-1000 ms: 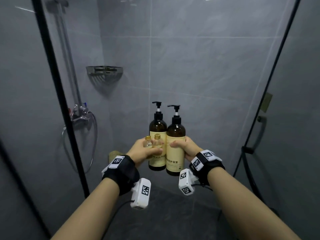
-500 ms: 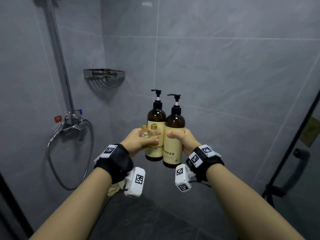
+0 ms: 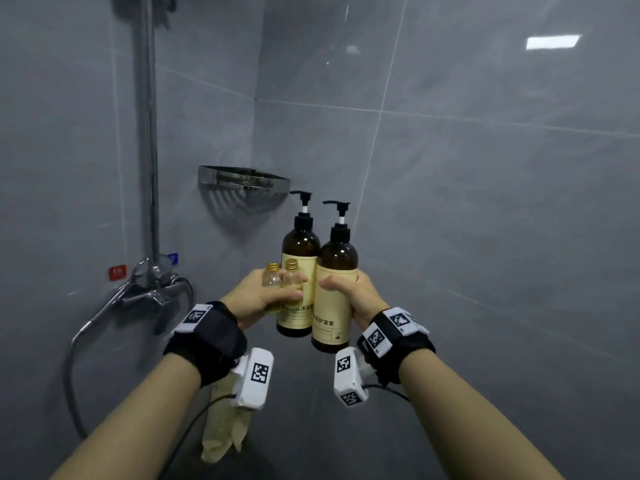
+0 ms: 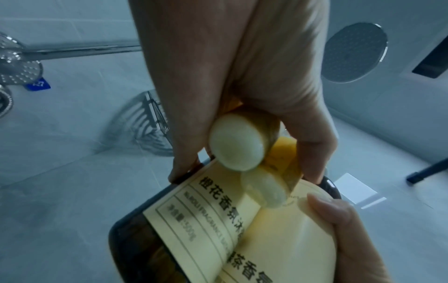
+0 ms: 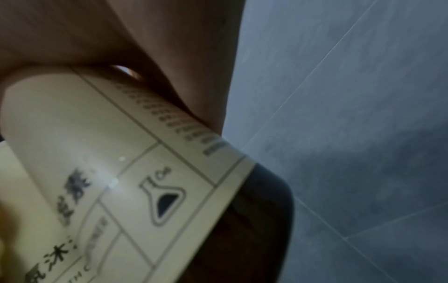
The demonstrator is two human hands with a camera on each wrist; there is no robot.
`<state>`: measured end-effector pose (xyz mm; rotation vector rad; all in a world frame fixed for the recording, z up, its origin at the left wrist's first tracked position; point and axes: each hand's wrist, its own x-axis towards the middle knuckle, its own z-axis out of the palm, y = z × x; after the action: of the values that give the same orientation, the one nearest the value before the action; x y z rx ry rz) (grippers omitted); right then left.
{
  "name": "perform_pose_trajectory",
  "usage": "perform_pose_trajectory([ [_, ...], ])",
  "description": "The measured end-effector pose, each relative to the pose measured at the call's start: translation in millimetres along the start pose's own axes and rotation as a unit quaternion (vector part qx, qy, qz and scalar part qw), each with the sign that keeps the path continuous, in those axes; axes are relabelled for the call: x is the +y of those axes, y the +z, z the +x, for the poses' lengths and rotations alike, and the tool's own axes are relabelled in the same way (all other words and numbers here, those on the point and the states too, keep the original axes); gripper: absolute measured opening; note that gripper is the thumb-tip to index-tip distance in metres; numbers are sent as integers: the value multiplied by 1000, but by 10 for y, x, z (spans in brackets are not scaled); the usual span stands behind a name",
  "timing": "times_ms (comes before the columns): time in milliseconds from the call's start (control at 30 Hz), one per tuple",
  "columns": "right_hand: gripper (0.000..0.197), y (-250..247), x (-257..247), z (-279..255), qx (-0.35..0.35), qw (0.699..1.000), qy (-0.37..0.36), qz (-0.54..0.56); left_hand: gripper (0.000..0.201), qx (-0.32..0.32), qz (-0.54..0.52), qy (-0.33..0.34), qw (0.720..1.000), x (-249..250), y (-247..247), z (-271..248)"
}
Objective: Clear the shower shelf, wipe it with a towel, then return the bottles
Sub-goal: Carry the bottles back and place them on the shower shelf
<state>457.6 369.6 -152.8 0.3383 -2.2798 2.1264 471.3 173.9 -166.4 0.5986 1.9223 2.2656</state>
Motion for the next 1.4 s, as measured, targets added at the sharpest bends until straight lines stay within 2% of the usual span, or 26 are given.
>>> perform_pose_trajectory([
  [200, 50, 274, -189, 1156, -27, 999, -21, 23, 25, 37, 27, 25, 999, 332, -664, 760],
  [433, 41, 530, -480, 2195, -66, 995, -56, 48, 30, 71, 67, 46, 994, 724, -1234, 1420],
  [633, 33, 702, -641, 3180, -112, 989, -90, 47, 23, 118, 122, 80, 982, 916, -1750, 2106],
  [867, 42, 811, -1074, 4370, -167, 975, -141, 49, 21, 143, 160, 126, 969, 1401, -2214, 2892],
  [1033, 20, 967, -1365, 4965, -215, 961, -166, 48, 18, 165, 188, 137, 959, 1694, -2502, 3253],
  [1233, 46, 1085, -1530, 5503, -244, 960, -136, -12, 20, 171, 214, 123, 954, 1793, -2846, 3540],
  [1400, 55, 1148, -1548, 5797, -195, 968, -145, -64, 20, 173, 224, 119, 952, 1744, -3089, 3743],
])
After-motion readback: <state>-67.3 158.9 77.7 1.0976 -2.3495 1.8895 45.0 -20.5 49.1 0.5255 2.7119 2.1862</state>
